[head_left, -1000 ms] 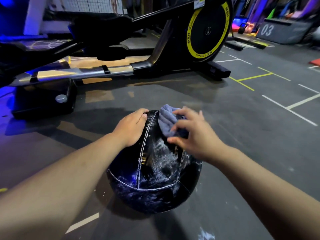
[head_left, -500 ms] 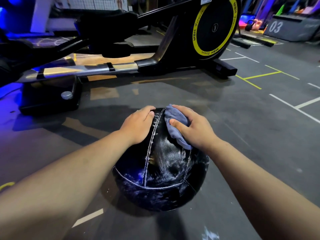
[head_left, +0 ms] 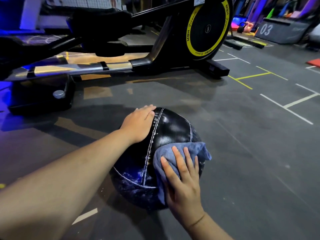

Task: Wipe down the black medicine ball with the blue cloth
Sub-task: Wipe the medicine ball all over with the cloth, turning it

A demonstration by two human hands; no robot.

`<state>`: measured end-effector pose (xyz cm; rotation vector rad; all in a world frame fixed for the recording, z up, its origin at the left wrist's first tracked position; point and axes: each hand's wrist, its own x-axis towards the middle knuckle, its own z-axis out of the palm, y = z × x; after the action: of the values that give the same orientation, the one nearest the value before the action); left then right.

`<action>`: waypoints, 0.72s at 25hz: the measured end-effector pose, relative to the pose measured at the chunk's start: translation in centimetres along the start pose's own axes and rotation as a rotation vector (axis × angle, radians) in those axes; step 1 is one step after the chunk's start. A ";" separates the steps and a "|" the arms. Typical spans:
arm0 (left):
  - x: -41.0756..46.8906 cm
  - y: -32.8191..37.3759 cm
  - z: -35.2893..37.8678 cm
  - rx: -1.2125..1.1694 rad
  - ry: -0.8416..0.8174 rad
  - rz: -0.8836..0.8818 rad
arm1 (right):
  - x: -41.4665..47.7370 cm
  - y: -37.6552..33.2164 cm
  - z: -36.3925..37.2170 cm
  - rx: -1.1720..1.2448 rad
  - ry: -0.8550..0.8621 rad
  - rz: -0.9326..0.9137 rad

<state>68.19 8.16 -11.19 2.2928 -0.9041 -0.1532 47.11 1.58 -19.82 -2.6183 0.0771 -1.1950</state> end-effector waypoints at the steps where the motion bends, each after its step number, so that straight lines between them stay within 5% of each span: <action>1: -0.4 0.2 0.0 -0.021 0.012 -0.013 | 1.5 0.3 -0.3 -0.002 -0.021 -0.003; 4: -0.9 0.8 0.6 -0.126 0.022 -0.039 | 10.5 2.2 -0.5 0.037 -0.082 0.277; 8: -1.3 1.5 1.8 -0.175 0.044 -0.058 | 19.0 5.1 0.9 0.099 -0.484 0.472; 13: 0.2 -2.2 0.3 -0.316 0.096 -0.159 | 12.2 1.6 1.2 0.050 -0.265 0.028; 18: -0.5 -4.1 -1.2 -0.194 0.034 -0.139 | -2.7 -3.5 1.7 -0.084 -0.123 -0.220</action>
<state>70.50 11.37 -12.91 2.1694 -0.6815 -0.2502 46.42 5.76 -21.93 -2.8266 -0.1933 -1.1158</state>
